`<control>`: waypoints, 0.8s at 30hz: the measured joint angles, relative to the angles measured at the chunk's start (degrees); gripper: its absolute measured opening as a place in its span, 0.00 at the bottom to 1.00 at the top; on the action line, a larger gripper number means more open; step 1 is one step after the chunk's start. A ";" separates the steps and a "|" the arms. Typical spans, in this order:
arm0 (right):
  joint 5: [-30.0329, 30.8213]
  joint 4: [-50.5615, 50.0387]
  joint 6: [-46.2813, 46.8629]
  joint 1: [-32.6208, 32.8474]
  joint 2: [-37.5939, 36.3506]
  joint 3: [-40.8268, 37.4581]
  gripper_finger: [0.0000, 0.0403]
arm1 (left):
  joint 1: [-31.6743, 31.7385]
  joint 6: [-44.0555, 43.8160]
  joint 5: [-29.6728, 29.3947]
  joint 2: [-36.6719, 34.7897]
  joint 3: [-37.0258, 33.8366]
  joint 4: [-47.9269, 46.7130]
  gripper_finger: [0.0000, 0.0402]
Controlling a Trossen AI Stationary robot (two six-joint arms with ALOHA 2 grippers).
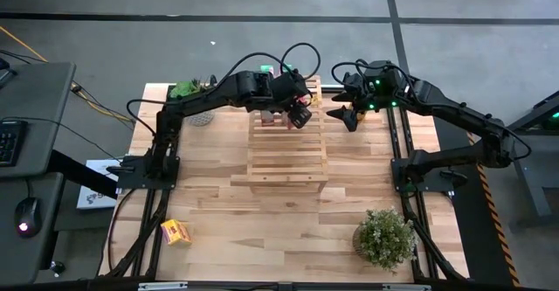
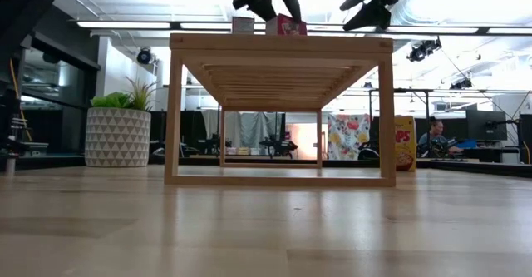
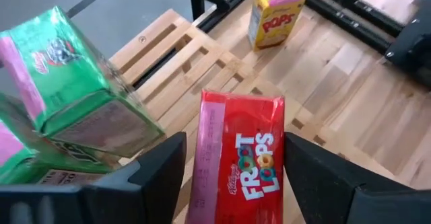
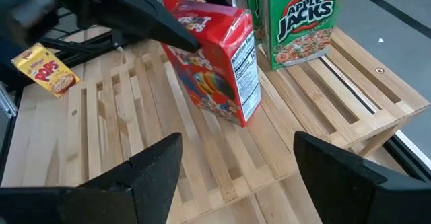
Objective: Stack cereal on shelf
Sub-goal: Put the red cereal box on the shelf and align with the other red cereal box
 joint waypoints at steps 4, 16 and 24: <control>-0.02 0.07 0.00 0.00 0.00 0.00 0.69 | 0.00 1.13 0.08 -0.50 1.31 1.02 0.58; -0.13 2.17 0.21 0.02 0.70 0.00 0.69 | 0.05 8.31 0.09 -9.58 1.44 5.02 0.55; -1.56 4.50 -1.50 3.34 3.47 -3.50 0.69 | -8.44 11.73 -13.77 -18.97 -6.30 -1.95 0.17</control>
